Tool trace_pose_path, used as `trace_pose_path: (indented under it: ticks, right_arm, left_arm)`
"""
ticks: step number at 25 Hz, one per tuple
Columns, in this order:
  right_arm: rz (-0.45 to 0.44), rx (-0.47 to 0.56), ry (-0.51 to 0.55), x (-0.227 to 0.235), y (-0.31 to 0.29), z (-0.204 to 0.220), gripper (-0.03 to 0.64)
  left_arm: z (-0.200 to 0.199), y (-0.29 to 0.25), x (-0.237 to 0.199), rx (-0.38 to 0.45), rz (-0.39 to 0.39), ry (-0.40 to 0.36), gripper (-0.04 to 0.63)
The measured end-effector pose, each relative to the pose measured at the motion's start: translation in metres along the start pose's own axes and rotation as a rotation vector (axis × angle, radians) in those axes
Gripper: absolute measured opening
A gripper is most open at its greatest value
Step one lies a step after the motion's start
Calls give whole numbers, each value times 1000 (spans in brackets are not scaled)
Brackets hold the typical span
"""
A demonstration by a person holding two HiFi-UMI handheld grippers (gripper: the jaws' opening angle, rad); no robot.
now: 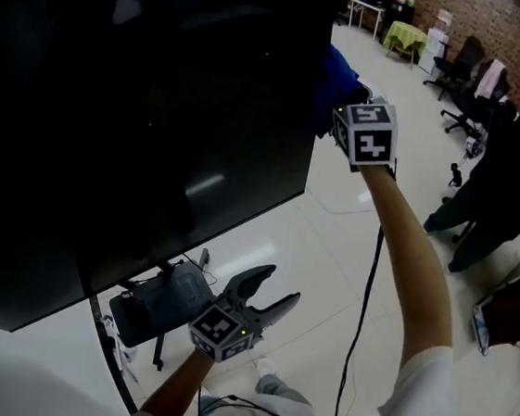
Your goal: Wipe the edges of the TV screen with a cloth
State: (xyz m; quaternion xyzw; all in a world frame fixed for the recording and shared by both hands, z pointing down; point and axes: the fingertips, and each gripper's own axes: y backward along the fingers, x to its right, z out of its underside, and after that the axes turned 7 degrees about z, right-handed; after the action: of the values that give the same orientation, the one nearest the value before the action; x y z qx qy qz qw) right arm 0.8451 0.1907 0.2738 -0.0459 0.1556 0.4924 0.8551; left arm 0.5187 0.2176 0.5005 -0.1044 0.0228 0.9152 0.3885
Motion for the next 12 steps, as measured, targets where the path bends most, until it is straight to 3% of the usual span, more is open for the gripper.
trace_pose_path:
  ticks: [4, 8, 12]
  right_arm:
    - [-22, -48, 13, -17, -2, 44, 75]
    - [-17, -77, 73, -28, 8, 89, 74]
    - [-41, -147, 49, -45, 9, 140, 75]
  left_arm:
    - [11, -2, -9, -9, -10, 7, 288]
    - [22, -6, -19, -44, -49, -68, 288]
    - [21, -4, -34, -26, -67, -70, 288]
